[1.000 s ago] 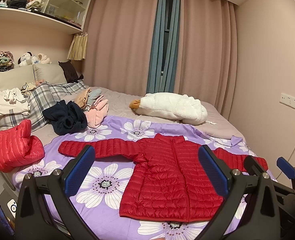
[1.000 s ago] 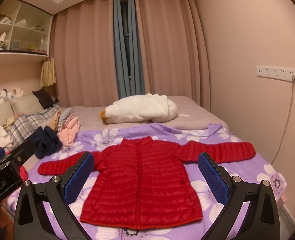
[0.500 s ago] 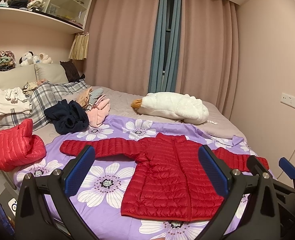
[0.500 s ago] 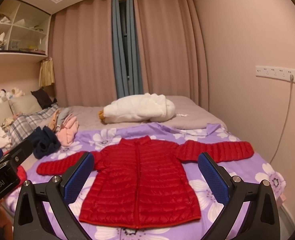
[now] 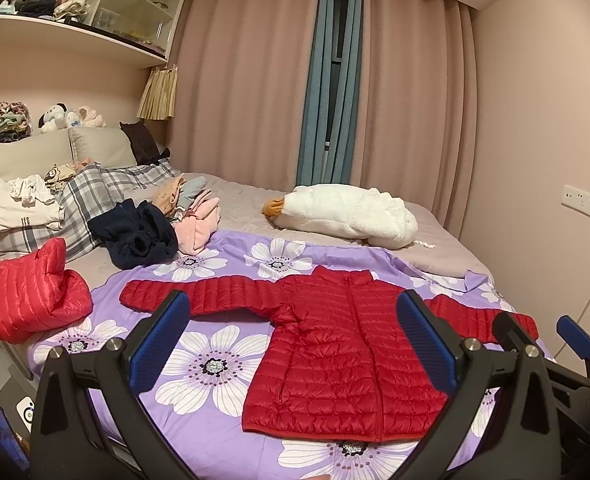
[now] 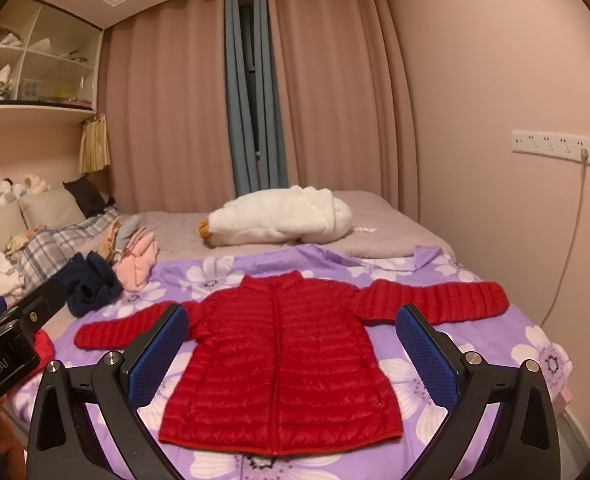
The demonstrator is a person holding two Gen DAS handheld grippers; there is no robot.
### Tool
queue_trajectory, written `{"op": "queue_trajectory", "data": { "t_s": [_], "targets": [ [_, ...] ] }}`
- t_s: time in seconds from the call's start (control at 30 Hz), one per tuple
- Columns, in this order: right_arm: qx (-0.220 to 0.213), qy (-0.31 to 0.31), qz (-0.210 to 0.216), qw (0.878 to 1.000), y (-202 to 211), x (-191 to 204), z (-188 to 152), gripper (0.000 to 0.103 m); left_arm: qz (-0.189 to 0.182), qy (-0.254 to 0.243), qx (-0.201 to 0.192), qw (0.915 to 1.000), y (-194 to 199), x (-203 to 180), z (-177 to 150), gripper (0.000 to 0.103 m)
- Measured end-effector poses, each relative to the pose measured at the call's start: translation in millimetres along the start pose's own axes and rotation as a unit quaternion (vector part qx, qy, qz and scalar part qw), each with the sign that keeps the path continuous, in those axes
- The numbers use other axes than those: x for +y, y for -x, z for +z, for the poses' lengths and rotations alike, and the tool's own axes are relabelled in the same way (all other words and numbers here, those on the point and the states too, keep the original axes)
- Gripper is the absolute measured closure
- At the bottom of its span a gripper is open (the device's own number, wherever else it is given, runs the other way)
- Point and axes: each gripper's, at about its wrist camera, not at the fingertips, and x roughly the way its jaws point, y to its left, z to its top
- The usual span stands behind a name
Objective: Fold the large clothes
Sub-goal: 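Grasp the jacket sleeve cuff with the right tool and lift it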
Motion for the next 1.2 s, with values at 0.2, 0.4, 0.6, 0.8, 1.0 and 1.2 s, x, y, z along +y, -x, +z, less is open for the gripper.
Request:
{"op": "queue_trajectory", "data": {
  "t_s": [0.2, 0.4, 0.6, 0.8, 1.0, 1.2],
  "targets": [
    [0.011, -0.023, 0.006, 1.000, -24.4, -17.9, -2.1, 0.001, 0.019, 0.044, 0.019, 0.9987, -42.3, 20.6, -0.3, 0.000],
    [0.042, -0.073, -0.077, 0.993, -92.4, -90.0, 4.1, 0.001, 0.058, 0.116, 0.033, 0.9909, -125.7, 75.1, 3.7, 0.000],
    [0.118, -0.141, -0.168, 0.969, -200.4, -208.6, 0.6, 0.001, 0.074, 0.228, 0.092, 0.9664, -222.2, 152.6, -21.4, 0.001],
    [0.187, -0.228, -0.234, 0.926, -293.5, -338.9, -38.6, 0.001, 0.123, 0.277, 0.105, 0.9472, -263.5, 192.5, -58.7, 0.004],
    [0.215, -0.332, -0.265, 0.879, -327.4, -416.8, -84.3, 0.010, 0.170, 0.286, 0.104, 0.9373, -294.1, 208.0, -85.3, 0.007],
    [0.178, -0.331, -0.286, 0.882, -330.5, -409.9, -97.3, 0.051, 0.193, 0.237, 0.139, 0.9419, -326.5, 200.4, -96.8, 0.017]
  ]
}}
